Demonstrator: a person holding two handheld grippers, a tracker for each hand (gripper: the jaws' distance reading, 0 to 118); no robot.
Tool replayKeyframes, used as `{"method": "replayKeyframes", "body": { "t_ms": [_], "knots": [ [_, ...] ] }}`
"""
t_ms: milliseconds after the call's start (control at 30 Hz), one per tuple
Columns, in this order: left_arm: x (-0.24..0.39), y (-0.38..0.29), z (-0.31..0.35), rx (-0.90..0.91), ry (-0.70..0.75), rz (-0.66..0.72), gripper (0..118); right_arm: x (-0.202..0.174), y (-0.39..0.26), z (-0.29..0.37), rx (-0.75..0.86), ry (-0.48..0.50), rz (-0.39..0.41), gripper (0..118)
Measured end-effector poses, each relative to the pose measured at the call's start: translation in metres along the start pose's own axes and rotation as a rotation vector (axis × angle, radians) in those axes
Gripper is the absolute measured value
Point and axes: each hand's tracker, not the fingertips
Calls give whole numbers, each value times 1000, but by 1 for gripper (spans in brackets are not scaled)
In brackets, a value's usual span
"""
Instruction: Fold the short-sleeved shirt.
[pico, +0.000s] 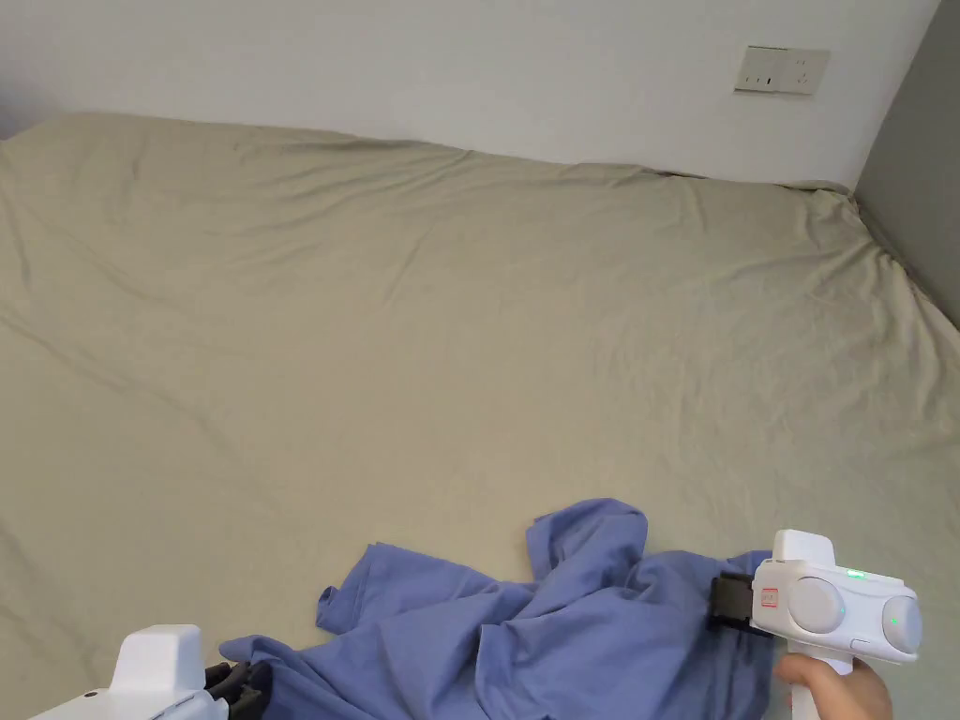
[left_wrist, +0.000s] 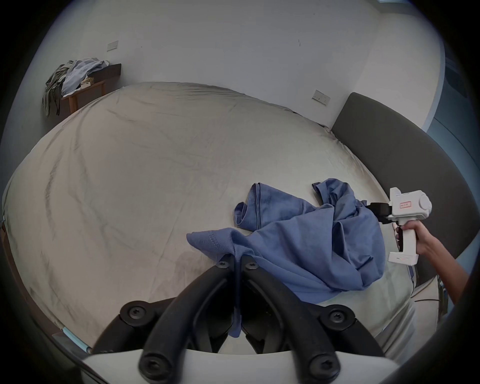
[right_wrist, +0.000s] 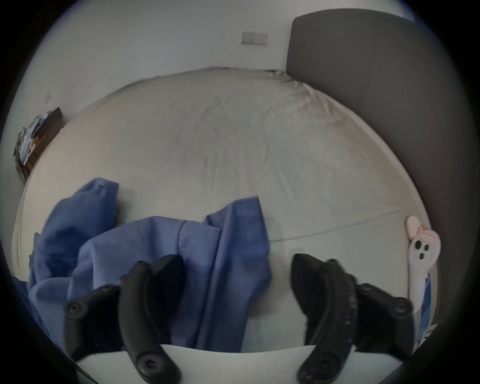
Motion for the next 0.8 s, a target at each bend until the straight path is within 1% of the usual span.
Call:
{"method": "replayKeyframes", "body": {
  "t_ms": [33, 67, 100, 133, 167, 200, 233, 300, 367, 467, 533, 633, 733, 800],
  "knots": [
    [0, 0, -3, -3, 1, -5, 3, 0, -2, 1, -14, 39, -24, 67],
    [0, 0, -3, -5, 1, -7, 3, 1, -5, 9, 36, 68, -51, 44],
    [0, 0, -3, -6, -1, -7, 3, 4, -7, 12, 55, 69, -49, 14],
    [0, 0, -2, -6, -5, -4, 3, 2, -8, 15, 48, 74, -25, 7],
    [0, 1, -2, -5, -12, 2, 3, -1, -10, 19, 51, 98, 15, 6],
    [-1, 2, -1, -4, -23, 9, 3, -5, -12, 25, 66, 75, 58, 6],
    [-1, 4, 0, -3, -34, 15, 3, 0, -14, 26, 88, 62, 82, 6],
    [-1, 12, 8, 22, -67, 45, 3, 3, -13, 52, 169, 42, 85, 6],
    [-3, 26, 18, 53, -125, 85, 3, 11, -8, 81, 255, 61, 100, 6],
    [-4, 65, 35, 139, -185, 123, 3, 19, 16, 137, 369, 63, 144, 6],
    [-4, 103, 47, 205, -194, 130, 3, 19, 36, 186, 455, 64, 126, 6],
    [-1, 166, 64, 306, -152, 83, 3, 24, 74, 237, 567, 61, 110, 6],
    [3, 236, 76, 385, -94, 49, 3, 26, 116, 275, 660, 34, 107, 6],
    [6, 280, 81, 408, -79, 39, 3, 26, 145, 298, 718, 41, 87, 6]
  ]
}}
